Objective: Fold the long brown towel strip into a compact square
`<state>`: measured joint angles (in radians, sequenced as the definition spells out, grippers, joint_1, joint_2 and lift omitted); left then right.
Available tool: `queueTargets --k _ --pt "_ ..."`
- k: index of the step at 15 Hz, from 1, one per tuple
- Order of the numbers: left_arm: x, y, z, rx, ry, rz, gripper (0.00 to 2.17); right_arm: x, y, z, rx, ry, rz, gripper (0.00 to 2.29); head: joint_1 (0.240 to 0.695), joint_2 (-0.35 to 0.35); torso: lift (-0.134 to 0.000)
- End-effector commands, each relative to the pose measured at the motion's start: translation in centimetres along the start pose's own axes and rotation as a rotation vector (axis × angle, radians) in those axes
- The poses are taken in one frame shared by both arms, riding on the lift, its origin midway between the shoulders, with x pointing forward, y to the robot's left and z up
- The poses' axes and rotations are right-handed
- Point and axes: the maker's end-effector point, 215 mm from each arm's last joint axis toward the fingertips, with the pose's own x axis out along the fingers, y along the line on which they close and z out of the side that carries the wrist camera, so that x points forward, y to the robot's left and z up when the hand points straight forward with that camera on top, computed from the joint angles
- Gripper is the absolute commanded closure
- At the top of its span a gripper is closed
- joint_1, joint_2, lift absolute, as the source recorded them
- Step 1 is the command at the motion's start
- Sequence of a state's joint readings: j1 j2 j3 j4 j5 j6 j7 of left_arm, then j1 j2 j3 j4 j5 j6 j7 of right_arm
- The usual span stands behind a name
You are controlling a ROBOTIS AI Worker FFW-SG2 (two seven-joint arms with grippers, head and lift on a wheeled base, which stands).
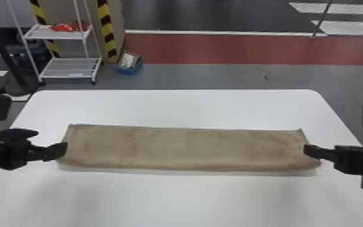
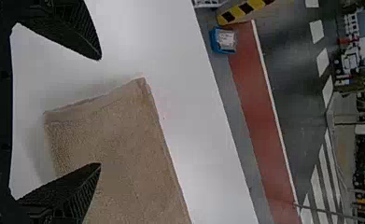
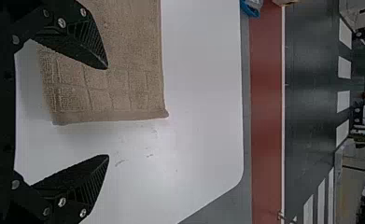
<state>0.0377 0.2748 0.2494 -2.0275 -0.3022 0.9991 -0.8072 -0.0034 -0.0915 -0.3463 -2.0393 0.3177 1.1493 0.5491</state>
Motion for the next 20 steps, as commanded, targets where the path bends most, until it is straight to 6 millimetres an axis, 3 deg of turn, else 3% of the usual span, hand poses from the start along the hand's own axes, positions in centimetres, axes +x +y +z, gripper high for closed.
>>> queueTargets --k 1,3,5,9,15,20 --pt "0.9 -1.3 -0.7 -0.104 0.053 0.000 0.10 0.0 -0.1 -0.5 0.002 0.007 -0.001 0.23 0.695 -0.043 -0.128" --pt "1.4 -1.5 -1.5 -0.163 0.109 0.035 0.14 0.0 -0.3 -1.2 0.002 0.018 -0.004 0.23 0.695 -0.051 -0.128" --pt "1.9 -1.7 -0.9 -0.179 0.118 0.058 0.14 -0.1 -0.9 -1.6 0.007 0.024 -0.011 0.23 0.695 -0.056 -0.128" --pt "4.4 -2.9 -1.2 -0.224 0.172 0.058 0.15 -0.1 -1.2 -1.6 0.005 0.023 -0.015 0.23 0.695 -0.077 -0.128" --pt "7.1 -1.8 -1.3 -0.256 0.210 0.058 0.15 -0.1 -2.4 -1.5 0.005 0.024 -0.030 0.23 0.695 -0.096 -0.128" --pt "7.8 -1.3 -2.2 -0.273 0.242 0.058 0.21 0.0 -2.6 -1.1 0.002 0.020 -0.032 0.23 0.695 -0.100 -0.128"
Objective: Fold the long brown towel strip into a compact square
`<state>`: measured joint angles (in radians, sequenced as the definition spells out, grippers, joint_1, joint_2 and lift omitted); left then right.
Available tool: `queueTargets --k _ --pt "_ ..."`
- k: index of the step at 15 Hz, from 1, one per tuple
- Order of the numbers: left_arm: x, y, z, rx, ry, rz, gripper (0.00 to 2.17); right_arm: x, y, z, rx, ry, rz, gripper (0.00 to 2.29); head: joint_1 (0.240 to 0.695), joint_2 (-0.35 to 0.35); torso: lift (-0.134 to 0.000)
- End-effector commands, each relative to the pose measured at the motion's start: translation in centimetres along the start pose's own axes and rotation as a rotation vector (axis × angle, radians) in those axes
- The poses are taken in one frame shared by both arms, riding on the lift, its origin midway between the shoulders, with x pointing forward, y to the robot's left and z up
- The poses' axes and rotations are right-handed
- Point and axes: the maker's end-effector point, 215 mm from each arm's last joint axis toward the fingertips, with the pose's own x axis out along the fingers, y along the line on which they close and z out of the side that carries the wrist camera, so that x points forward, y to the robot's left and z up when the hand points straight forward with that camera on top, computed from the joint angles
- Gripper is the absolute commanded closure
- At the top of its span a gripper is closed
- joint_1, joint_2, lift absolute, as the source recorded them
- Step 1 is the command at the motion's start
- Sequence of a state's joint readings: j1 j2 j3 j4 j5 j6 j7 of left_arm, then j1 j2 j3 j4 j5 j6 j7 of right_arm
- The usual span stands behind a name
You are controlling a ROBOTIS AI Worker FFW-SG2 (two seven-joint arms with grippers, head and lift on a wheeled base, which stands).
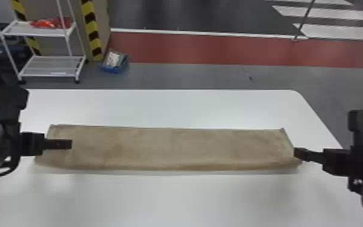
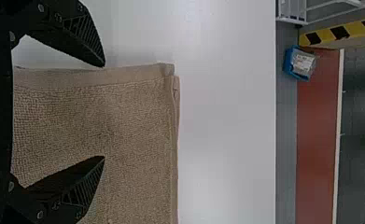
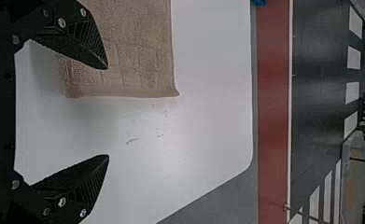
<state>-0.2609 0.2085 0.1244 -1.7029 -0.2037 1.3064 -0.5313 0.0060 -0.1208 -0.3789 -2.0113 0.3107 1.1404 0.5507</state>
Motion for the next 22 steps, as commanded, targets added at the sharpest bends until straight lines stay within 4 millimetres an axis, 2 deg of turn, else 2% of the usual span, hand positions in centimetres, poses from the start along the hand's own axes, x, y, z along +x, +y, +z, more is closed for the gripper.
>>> queueTargets --k 1,5,7,9,12,13,14,15,18,20,22 --pt "0.2 0.6 -0.2 -0.007 0.011 0.008 0.21 0.1 0.0 0.1 0.000 -0.001 0.001 0.23 0.695 -0.100 -0.128" --pt "0.3 1.5 -0.5 -0.014 0.019 0.019 0.21 0.4 0.0 -0.2 0.001 0.005 0.002 0.23 0.695 -0.087 -0.128" --pt "0.3 1.1 -0.7 -0.017 0.024 -0.007 0.50 0.4 0.0 -0.2 0.001 0.005 0.002 0.23 0.695 -0.084 -0.128" --pt "0.2 0.7 -0.8 -0.032 0.025 -0.048 0.87 0.4 0.1 -0.1 0.001 0.004 0.003 0.23 0.695 -0.089 -0.128" --pt "0.1 0.8 -1.2 -0.044 0.036 -0.049 1.78 0.4 0.0 -0.1 0.002 0.004 0.002 0.23 0.695 -0.092 -0.128" --pt "0.0 0.7 -1.3 -0.044 0.039 -0.060 1.80 0.3 0.0 -0.2 0.001 0.006 0.001 0.23 0.695 -0.092 -0.128" --pt "-0.2 0.6 -1.2 -0.043 0.039 -0.070 1.90 0.3 0.0 -0.3 0.001 0.007 0.001 0.23 0.695 -0.091 -0.128" --pt "-0.3 0.7 -1.1 -0.044 0.037 -0.069 2.13 0.3 0.0 -0.3 0.002 0.007 0.002 0.23 0.695 -0.092 -0.128" --pt "-1.7 2.4 -0.4 -0.070 0.010 -0.079 2.14 0.3 0.0 -0.3 0.002 0.005 0.002 0.23 0.695 -0.092 -0.128" --pt "-3.2 4.5 0.3 -0.093 -0.007 -0.069 2.14 0.3 0.0 -0.3 0.004 0.004 0.002 0.23 0.695 -0.085 -0.128" --pt "-4.9 7.6 1.1 -0.107 -0.030 -0.034 2.14 0.3 0.0 -0.2 0.004 0.003 0.002 0.23 0.695 -0.068 -0.128"
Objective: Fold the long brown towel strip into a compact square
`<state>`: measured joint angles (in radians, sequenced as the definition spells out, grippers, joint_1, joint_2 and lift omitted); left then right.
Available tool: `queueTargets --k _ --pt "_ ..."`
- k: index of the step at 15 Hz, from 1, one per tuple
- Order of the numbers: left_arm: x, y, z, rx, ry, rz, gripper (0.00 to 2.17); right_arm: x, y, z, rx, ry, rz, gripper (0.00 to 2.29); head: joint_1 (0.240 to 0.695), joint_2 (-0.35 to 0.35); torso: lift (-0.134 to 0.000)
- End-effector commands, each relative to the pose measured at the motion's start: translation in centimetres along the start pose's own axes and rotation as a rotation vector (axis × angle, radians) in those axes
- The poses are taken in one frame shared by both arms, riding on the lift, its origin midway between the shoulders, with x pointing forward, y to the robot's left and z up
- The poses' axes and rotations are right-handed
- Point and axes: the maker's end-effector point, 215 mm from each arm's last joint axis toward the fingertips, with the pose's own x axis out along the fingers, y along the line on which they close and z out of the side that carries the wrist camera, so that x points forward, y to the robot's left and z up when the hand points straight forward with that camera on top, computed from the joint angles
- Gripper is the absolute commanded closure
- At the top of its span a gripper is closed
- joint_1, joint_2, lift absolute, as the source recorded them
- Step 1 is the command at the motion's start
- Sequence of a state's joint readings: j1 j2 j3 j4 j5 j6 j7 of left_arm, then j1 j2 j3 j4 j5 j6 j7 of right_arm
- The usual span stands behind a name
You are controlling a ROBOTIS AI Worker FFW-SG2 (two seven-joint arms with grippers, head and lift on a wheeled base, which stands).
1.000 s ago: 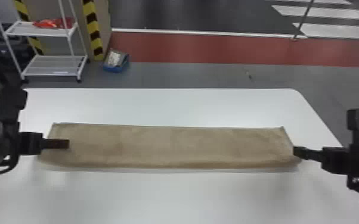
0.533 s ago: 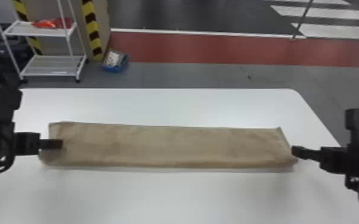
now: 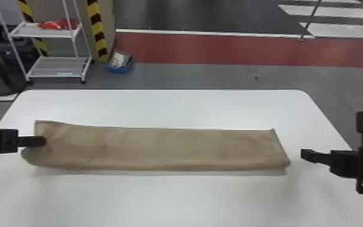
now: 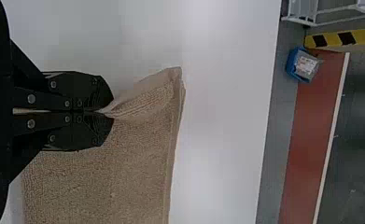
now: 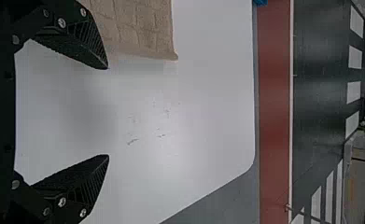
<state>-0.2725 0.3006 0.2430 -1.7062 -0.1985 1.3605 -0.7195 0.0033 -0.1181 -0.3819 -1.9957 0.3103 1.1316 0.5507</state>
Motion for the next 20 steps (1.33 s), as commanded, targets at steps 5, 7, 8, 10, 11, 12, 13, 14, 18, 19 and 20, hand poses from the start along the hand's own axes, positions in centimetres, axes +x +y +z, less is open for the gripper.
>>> queueTargets --k 5,7,8,10,11,12,13,14,18,19,20 --pt "-5.8 6.8 5.4 -0.032 -0.090 0.100 2.14 -0.1 -0.3 0.1 0.008 -0.011 0.004 0.23 0.695 0.009 -0.128" --pt "-6.9 6.3 5.7 -0.071 -0.076 0.087 2.14 -0.1 -0.5 -0.1 0.009 -0.012 0.002 0.23 0.695 0.038 -0.128" --pt "-7.6 4.7 5.4 -0.088 -0.065 0.068 2.14 -0.1 -0.5 0.0 0.006 -0.016 0.002 0.23 0.695 0.042 -0.128" --pt "-8.6 -0.3 7.6 -0.015 -0.132 0.014 2.14 -0.1 -0.6 0.1 0.005 -0.018 0.001 0.23 0.695 0.037 -0.128" --pt "-9.0 -3.8 9.0 0.049 -0.169 -0.012 2.14 -0.1 -0.5 0.0 0.006 -0.018 0.003 0.23 0.695 0.025 -0.128" --pt "-9.2 -6.8 10.1 0.106 -0.195 -0.032 2.14 -0.1 -0.3 0.0 0.006 -0.018 0.005 0.23 0.695 0.008 -0.128" --pt "-9.1 -10.7 11.1 0.157 -0.223 -0.063 2.14 -0.1 -0.3 0.0 0.005 -0.018 0.005 0.23 0.695 -0.036 -0.128" --pt "-8.7 -14.4 12.2 0.195 -0.239 -0.098 2.14 0.0 -0.2 -0.1 0.006 -0.014 0.007 0.23 0.695 -0.063 -0.128" --pt "-7.1 -24.9 11.1 0.274 -0.237 -0.209 2.14 -0.2 -0.7 0.1 0.007 -0.020 0.000 0.23 0.695 -0.206 -0.128" --pt "-6.6 -27.1 10.2 0.293 -0.225 -0.228 2.14 -0.2 -1.0 0.1 0.010 -0.020 -0.004 0.23 0.695 -0.227 -0.128" --pt "-6.3 -28.8 9.6 0.308 -0.217 -0.244 2.14 -0.3 -1.4 -0.1 0.018 -0.018 -0.008 0.23 0.695 -0.253 -0.128"
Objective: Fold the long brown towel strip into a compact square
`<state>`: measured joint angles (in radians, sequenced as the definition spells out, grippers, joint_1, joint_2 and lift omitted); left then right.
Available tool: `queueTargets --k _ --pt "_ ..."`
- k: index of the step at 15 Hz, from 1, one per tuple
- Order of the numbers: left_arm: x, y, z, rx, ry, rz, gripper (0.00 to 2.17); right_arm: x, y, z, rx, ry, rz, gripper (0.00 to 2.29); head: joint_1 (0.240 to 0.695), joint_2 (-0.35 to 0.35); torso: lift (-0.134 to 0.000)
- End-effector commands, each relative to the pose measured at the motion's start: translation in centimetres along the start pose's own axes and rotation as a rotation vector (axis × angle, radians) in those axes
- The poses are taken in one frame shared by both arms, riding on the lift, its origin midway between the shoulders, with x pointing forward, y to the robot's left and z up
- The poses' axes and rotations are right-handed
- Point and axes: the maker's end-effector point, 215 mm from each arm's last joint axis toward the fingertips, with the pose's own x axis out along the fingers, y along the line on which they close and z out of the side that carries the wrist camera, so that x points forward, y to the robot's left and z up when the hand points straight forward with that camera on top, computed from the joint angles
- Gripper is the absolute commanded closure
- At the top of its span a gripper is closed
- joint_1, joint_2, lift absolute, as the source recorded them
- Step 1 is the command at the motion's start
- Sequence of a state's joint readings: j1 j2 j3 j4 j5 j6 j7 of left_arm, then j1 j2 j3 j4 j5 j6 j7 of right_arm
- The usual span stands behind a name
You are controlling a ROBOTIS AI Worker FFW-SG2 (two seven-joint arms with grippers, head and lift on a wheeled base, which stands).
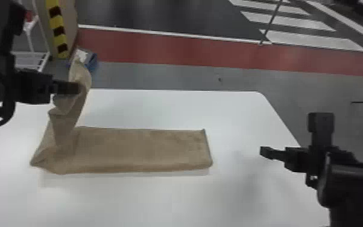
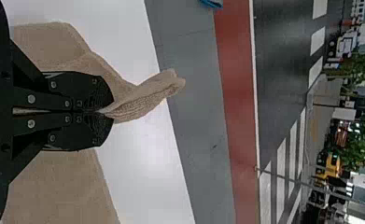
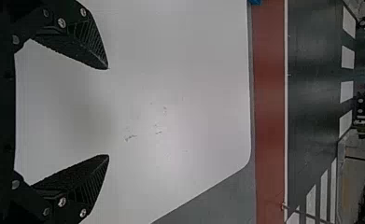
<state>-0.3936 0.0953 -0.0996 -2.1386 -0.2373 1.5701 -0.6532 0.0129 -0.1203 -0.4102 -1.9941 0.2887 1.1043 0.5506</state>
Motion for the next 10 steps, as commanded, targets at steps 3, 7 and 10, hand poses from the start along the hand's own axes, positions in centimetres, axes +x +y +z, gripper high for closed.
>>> queueTargets --k 3,7,10 --pt "2.0 -6.3 -0.8 0.048 0.025 -0.066 2.14 -0.3 -1.1 -0.3 0.018 -0.002 -0.005 0.23 0.695 -0.336 -0.128" --pt "2.7 -8.0 -2.8 0.079 0.065 -0.078 2.14 -0.4 -1.5 0.1 0.014 -0.008 -0.009 0.23 0.695 -0.350 -0.128" --pt "3.3 -9.9 -4.7 0.098 0.098 -0.104 2.06 -0.4 -1.3 0.3 0.016 -0.009 -0.007 0.23 0.695 -0.350 -0.128"
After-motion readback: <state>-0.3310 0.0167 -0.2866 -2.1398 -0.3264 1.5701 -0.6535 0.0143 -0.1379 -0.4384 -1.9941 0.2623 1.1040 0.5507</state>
